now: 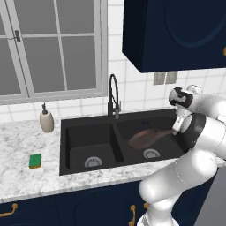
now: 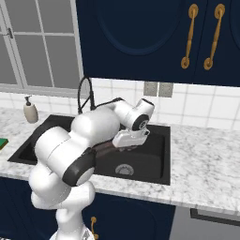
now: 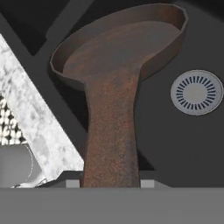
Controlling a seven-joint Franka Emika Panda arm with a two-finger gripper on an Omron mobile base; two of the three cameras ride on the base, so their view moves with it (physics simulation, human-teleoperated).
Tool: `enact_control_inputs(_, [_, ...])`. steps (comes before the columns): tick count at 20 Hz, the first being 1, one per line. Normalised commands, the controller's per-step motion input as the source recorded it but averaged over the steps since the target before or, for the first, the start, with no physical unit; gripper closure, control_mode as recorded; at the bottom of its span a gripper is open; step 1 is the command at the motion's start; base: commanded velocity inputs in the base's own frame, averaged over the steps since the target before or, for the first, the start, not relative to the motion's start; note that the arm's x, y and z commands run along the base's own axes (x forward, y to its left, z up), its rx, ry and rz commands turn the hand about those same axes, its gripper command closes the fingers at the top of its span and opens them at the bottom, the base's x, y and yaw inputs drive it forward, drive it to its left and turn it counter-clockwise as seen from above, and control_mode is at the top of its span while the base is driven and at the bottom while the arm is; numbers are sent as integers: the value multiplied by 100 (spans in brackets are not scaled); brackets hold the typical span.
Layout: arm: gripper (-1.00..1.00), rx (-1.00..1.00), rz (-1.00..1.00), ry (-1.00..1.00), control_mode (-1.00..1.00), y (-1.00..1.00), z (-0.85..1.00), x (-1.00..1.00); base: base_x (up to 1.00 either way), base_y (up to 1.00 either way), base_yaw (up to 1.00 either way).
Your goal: Pick the pan and sponge and place them into the sink. Then turn on the water.
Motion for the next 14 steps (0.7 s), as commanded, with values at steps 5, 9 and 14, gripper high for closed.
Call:
enact_control_inputs(5, [100,0,10,0,-100,0,-47,15,0,0,0])
enact_control_inputs(9, [100,0,8,0,-100,0,-39,10,0,0,0])
enact_control_inputs(14, [100,0,0,0,-100,0,-25,6,0,0,0])
